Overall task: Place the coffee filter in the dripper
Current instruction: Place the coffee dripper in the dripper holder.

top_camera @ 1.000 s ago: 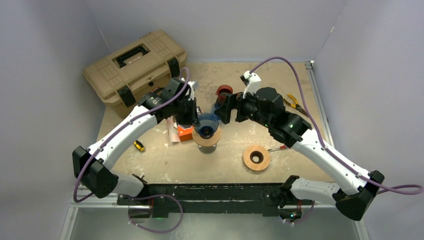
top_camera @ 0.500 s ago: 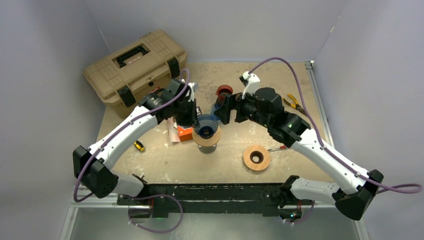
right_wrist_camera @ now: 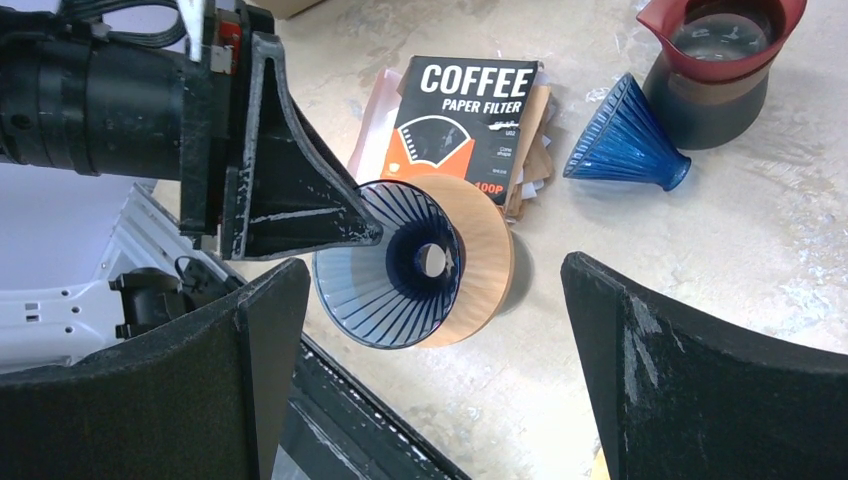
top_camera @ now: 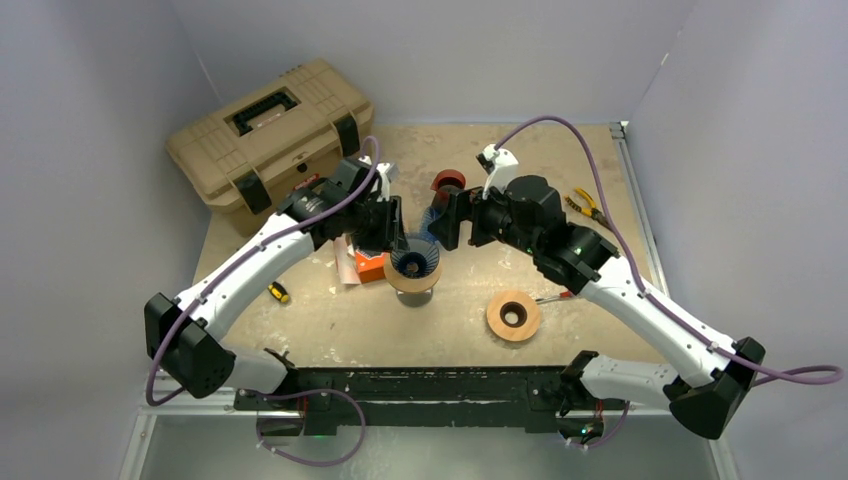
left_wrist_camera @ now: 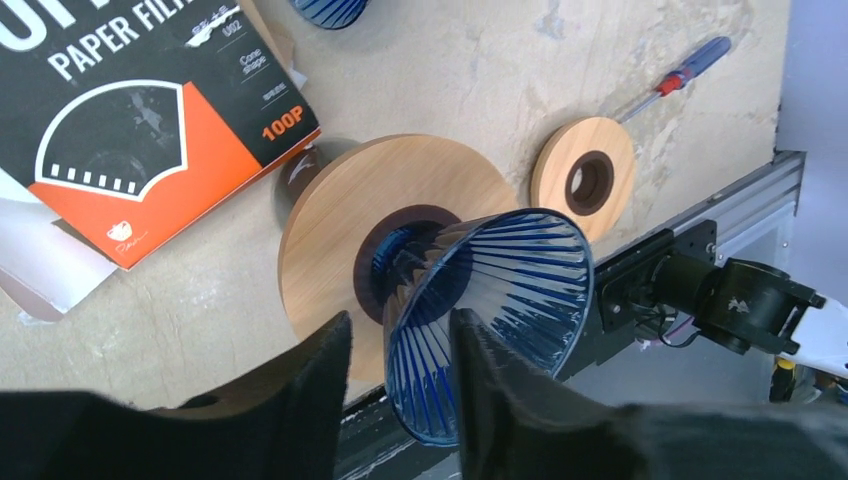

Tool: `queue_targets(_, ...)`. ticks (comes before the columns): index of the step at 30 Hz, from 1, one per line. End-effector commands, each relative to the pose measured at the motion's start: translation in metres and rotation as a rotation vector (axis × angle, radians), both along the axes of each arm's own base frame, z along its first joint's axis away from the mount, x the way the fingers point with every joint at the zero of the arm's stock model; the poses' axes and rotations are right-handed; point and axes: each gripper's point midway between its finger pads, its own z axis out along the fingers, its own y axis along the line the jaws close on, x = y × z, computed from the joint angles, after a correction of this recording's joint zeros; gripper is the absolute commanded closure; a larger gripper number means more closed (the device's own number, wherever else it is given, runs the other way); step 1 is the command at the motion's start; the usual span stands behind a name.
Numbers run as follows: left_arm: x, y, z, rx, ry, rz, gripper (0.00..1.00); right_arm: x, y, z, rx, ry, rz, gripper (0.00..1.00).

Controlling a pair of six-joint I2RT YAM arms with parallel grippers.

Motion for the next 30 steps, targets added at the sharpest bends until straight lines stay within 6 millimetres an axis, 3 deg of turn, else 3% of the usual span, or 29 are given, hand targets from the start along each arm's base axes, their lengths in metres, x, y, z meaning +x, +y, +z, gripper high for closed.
queue_targets(1,0.005,-0.008,0.035,-0.101,-0.111,-0.017,0.55,0.000,0.008,0.012,0.034,-0.004,0.024,0.01)
queue_targets(5,0.007,-0.005,0.047,-0.113,-0.159,0.006,0.45,0.000,0.017,0.007,0.057,0.040,0.050,0.02)
queue_targets(10,0.006,-0.004,0.053,-0.133,-0.184,0.011,0.43,-0.002,0.028,-0.010,0.120,0.134,0.136,0.05)
queue_targets(18,0.005,0.000,0.036,-0.107,-0.145,0.034,0.43,-0.007,0.021,-0.038,0.219,0.258,0.232,0.11)
queue_targets(30,0.005,0.010,0.021,-0.065,-0.129,0.076,0.51,-0.003,0.021,-0.067,0.184,0.272,0.249,0.26)
